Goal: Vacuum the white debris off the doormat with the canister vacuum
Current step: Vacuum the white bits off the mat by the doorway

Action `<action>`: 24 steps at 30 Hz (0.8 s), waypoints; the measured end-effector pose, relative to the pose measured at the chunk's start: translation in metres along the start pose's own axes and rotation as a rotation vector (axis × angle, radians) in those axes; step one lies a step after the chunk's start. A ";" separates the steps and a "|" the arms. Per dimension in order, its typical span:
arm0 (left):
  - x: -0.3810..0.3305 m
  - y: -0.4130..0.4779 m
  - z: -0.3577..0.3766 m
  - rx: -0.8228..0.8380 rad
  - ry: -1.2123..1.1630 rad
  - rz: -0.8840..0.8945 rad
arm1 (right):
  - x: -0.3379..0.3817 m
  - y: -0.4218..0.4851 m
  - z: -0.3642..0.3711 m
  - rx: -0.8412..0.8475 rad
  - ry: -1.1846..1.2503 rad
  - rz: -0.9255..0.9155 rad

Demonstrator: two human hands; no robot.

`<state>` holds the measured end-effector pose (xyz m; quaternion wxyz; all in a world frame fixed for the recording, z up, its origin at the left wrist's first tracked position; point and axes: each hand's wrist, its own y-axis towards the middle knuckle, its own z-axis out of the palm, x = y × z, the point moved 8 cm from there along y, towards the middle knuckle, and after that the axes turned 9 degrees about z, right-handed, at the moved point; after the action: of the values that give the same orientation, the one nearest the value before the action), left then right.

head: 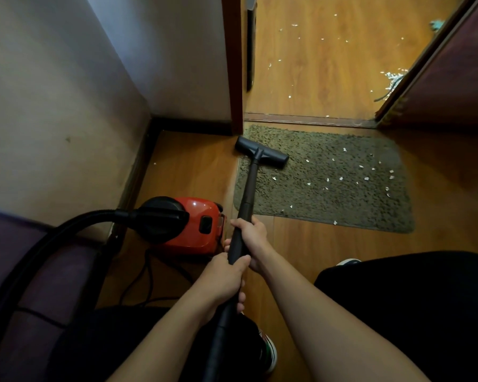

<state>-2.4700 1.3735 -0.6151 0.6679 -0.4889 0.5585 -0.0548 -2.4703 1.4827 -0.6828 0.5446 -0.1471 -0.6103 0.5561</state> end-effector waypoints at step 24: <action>0.054 -0.105 -0.010 0.091 0.203 -0.056 | -0.099 -0.082 -0.011 -0.040 0.142 0.025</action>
<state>-2.4083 1.2797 -0.5762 0.6274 -0.4657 0.6063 -0.1479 -2.3898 1.3830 -0.6658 0.5764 -0.2047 -0.5794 0.5387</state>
